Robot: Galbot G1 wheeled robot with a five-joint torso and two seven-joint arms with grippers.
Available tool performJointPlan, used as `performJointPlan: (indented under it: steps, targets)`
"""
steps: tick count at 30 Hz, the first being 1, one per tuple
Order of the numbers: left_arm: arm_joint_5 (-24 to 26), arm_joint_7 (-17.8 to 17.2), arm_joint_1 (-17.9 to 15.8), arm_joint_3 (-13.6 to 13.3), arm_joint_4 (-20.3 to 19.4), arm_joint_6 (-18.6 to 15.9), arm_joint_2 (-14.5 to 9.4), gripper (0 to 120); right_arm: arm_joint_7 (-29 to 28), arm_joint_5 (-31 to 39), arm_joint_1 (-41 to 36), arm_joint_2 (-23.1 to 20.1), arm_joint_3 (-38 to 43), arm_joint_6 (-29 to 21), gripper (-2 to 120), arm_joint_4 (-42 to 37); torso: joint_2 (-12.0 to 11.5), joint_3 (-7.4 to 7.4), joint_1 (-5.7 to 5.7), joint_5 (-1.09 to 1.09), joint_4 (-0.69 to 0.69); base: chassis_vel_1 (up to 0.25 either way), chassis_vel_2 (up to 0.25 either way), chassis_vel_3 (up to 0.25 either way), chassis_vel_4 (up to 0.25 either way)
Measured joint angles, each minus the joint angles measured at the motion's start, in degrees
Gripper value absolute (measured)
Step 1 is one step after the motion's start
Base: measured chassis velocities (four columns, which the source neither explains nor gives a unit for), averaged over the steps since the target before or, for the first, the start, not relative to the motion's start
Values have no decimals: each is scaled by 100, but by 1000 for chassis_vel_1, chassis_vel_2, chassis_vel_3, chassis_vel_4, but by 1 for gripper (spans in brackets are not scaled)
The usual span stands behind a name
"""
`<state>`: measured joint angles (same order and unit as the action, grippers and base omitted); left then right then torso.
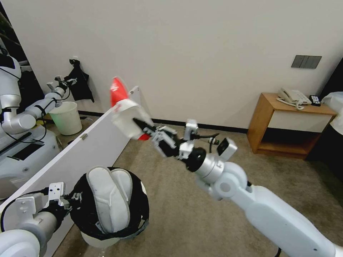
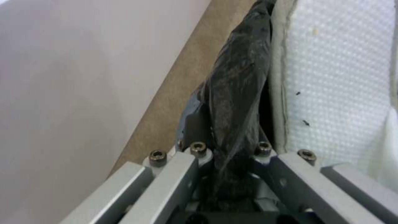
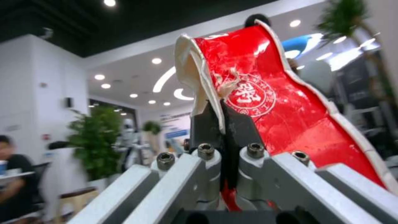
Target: Pick up the trash bin, then pick up the garbage from the floor and place it into the trash bin.
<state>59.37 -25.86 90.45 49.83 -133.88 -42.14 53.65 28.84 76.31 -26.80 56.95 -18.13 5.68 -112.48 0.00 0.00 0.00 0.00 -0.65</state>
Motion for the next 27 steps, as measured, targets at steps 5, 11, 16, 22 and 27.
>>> performJointPlan:
  steps: [5,11,16,22,27]
  targets:
    - [36,13,26,15,-41,0,32,4,366,90,18,-18,-555,-15,0,-75,0,0,0,0,0,0,0,0,0]
    - [58,5,32,26,-72,0,34,4,506,6,-58,-76,-820,-17,0,-83,0,0,0,0,0,0,0,0,0]
    - [59,4,37,29,-97,0,35,4,536,-16,-125,-166,-912,-18,0,-168,0,0,0,0,0,0,0,0,0]
    - [62,-1,50,26,-135,1,26,4,575,-118,-325,-304,-972,-19,0,-213,0,0,0,1,0,0,0,0,0]
    - [65,-5,65,26,-156,1,23,4,625,-262,-555,-388,-991,-20,0,-195,0,0,0,0,0,0,0,0,0]
